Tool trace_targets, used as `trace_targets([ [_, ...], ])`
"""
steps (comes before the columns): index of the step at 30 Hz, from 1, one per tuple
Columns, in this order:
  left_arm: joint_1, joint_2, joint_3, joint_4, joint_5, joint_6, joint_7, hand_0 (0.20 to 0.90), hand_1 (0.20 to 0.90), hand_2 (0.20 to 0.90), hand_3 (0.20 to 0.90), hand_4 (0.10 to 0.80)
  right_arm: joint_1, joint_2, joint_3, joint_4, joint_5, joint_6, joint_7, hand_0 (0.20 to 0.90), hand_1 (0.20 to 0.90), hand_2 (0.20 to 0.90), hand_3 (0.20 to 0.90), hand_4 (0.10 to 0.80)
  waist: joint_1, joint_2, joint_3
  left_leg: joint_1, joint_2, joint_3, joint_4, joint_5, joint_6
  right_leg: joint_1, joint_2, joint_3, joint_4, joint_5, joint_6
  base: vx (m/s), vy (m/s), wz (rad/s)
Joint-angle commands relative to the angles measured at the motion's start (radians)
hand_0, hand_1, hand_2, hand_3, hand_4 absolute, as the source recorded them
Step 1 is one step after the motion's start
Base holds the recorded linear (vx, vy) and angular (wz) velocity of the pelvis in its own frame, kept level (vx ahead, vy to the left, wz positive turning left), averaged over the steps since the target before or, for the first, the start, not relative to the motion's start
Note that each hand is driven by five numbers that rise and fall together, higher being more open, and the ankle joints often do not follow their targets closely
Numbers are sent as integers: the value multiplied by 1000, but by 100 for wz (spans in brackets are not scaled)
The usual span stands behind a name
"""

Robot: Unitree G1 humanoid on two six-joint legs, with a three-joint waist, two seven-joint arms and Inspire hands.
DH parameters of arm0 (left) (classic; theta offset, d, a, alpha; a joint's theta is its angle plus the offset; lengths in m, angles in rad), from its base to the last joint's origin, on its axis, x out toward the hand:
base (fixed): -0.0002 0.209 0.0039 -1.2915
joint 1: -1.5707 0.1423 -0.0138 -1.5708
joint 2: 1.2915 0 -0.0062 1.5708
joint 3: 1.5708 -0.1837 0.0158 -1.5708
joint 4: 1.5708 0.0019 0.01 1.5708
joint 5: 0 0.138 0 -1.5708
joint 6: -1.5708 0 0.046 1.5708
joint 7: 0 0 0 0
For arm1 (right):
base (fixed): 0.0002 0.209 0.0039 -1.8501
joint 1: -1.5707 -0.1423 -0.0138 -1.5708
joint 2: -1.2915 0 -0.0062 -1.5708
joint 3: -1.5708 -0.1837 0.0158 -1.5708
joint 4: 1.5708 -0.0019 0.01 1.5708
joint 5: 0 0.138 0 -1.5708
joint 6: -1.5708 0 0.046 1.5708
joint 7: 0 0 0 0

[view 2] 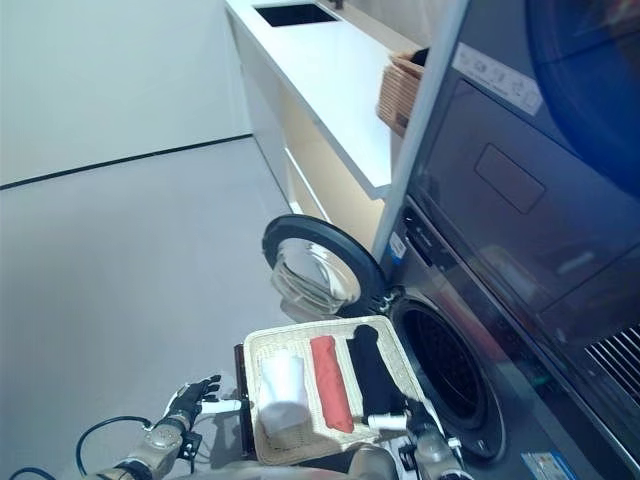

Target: Pick up the clothes and place them into the washing machine

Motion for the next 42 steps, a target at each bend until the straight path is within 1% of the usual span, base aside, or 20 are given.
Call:
trace_targets([
  [1,7,-5,60,0,-23,-40,-2,900,900,900,900,800,-32,-90,8,-61,-52,-16,-54,900,900,900,900,800,25,11,-61,-58,4,-48,30,-25,-88,103,18,6,-172,81,12,168,-38,19],
  [3,31,-21,57,3,-13,-41,-15,900,900,900,900,800,-26,-96,2,-66,-62,-12,-54,900,900,900,900,800,34,12,-77,-53,3,-47,26,-33,-90,135,14,-4,-212,90,15,131,-30,-6],
  [7,39,-26,55,-2,-10,-37,-14,900,900,900,900,800,-33,-102,3,-75,-63,-9,-53,900,900,900,900,800,42,9,-67,-62,8,-52,42,-43,-94,146,13,-14,-214,84,13,12,-39,4],
  [8,16,-28,46,-7,-16,-36,-7,900,900,900,900,800,-59,-107,9,-82,-52,-10,-58,900,900,900,900,800,43,9,-37,-107,9,-56,81,-50,-98,121,9,-28,-197,77,9,-219,-71,6],
  [10,-26,-29,20,-33,-39,-47,9,900,900,900,900,800,-106,-122,16,-92,-26,-14,-71,900,900,900,900,800,39,14,18,-192,6,-64,141,-52,-105,51,3,-39,-162,75,0,-336,-79,11],
  [14,-128,-30,-8,-74,-111,-68,57,900,900,900,900,800,-231,-160,39,-108,28,-23,-116,900,900,900,900,800,32,32,108,-390,0,-67,274,-55,-112,-162,-3,-58,-8,64,-9,-325,-37,19],
  [16,-154,-32,14,-104,-151,-69,74,900,900,900,900,800,-274,-178,48,-106,46,-19,-134,900,900,900,900,800,34,37,121,-458,0,-65,333,-70,-115,-226,-13,-60,53,44,-11,-126,-20,14],
  [18,-170,-38,50,-167,-212,-88,93,900,900,900,900,800,-316,-195,58,-95,57,-17,-158,900,900,900,900,800,43,42,139,-516,2,-65,395,-93,-118,-289,-22,-62,117,29,-10,-89,-3,2],
  [20,-189,-48,77,-190,-256,-98,114,900,900,900,900,800,-356,-196,75,-75,67,-15,-176,900,900,900,900,800,50,46,151,-567,7,-62,437,-102,-124,-340,-30,-58,154,20,-8,-92,-1,-2],
  [21,-199,-54,88,-232,-275,-111,133,900,900,900,900,800,-374,-197,80,-69,70,-11,-193,900,900,900,900,800,53,52,160,-586,6,-59,455,-110,-125,-361,-36,-60,175,16,-6,-74,10,5],
  [23,-209,-57,94,-297,-271,-127,152,900,900,900,900,800,-405,-206,84,-46,73,-8,-210,900,900,900,900,800,57,61,173,-614,9,-56,480,-118,-127,-389,-42,-60,198,11,-4,-35,29,6],
  [26,-209,-52,104,-398,-265,-144,170,900,900,900,900,800,-469,-234,101,-9,76,-5,-226,900,900,900,900,800,66,79,195,-647,6,-50,500,-126,-123,-424,-47,-57,223,4,-4,-6,39,5],
  [29,-200,-48,99,-427,-257,-147,170,900,900,900,900,800,-524,-254,122,35,74,-5,-228,900,900,900,900,800,76,98,215,-650,-4,-49,493,-126,-119,-429,-52,-53,218,3,-3,29,55,-1],
  [30,-193,-49,99,-460,-258,-149,170,900,900,900,900,800,-530,-255,126,40,72,-3,-229,900,900,900,900,800,77,103,220,-648,-5,-47,488,-125,-118,-429,-53,-52,218,3,-3,42,52,-1],
  [33,-141,-58,89,-569,-253,-161,155,900,900,900,900,800,-550,-267,130,62,71,-5,-235,900,900,900,900,800,84,116,233,-653,-15,-46,478,-122,-114,-437,-55,-47,210,6,-2,58,63,2],
  [37,-84,-66,82,-662,-256,-176,140,900,900,900,900,800,-587,-286,142,105,64,-8,-254,900,900,900,900,800,99,133,247,-673,-26,-44,467,-118,-108,-448,-57,-47,195,12,-2,49,49,3],
  [42,-78,-65,67,-679,-256,-185,148,900,900,900,900,800,-638,-304,156,151,53,-11,-286,900,900,900,900,800,111,149,256,-711,-37,-44,460,-113,-103,-478,-60,-50,185,19,-2,40,39,2],
])
